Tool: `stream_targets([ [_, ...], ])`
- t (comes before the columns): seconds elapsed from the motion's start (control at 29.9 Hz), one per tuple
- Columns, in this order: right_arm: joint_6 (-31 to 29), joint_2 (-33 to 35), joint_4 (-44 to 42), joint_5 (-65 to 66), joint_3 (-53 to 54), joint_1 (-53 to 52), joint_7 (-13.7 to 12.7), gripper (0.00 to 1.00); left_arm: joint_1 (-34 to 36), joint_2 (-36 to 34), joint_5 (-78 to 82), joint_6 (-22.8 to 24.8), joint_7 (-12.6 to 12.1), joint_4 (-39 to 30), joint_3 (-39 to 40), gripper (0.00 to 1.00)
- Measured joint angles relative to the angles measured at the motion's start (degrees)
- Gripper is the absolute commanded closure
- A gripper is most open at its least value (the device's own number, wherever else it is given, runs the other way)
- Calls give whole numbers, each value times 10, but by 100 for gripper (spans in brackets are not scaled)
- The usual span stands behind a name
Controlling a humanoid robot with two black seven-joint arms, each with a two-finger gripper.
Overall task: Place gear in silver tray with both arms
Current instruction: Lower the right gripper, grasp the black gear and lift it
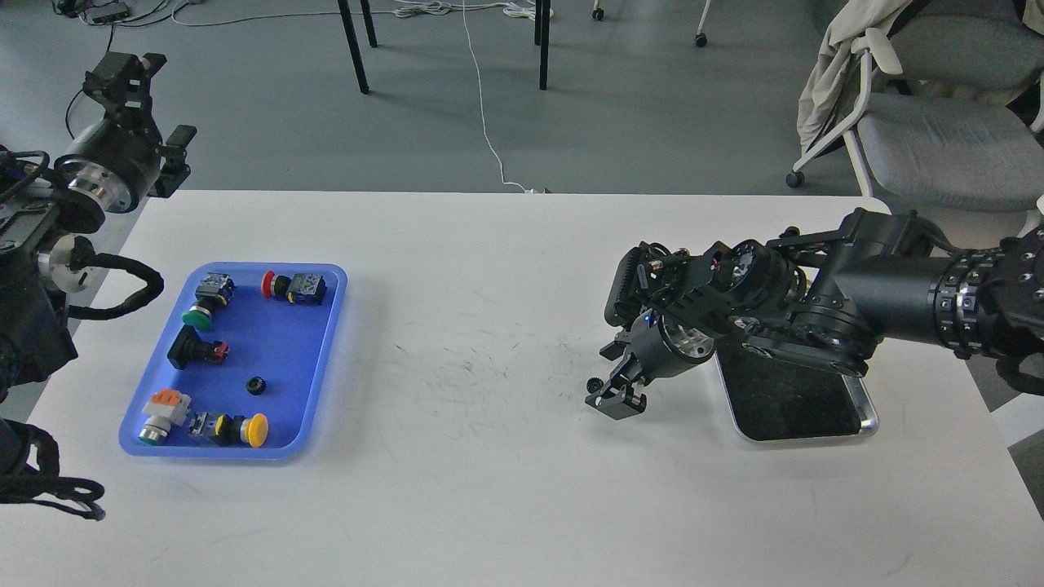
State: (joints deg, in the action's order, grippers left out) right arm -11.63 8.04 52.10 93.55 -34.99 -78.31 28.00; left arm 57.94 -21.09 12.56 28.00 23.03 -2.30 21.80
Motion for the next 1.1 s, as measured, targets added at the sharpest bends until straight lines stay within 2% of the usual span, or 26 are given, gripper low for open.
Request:
stream_targets([
  [0.2, -1, -12, -10, 0, -1, 1, 0, 47, 0, -1, 0, 0, 0, 0, 0, 2],
  [0.57, -1, -16, -15, 0, -2, 4, 0, 53, -8, 0, -1, 0, 1, 0, 0, 2],
  [0.8, -9, -16, -14, 0, -2, 5, 0, 53, -8, 0, -1, 0, 1, 0, 0, 2],
  [1.1, -14, -16, -15, 3, -2, 1, 0, 64, -12, 1, -1, 0, 1, 0, 0, 2],
])
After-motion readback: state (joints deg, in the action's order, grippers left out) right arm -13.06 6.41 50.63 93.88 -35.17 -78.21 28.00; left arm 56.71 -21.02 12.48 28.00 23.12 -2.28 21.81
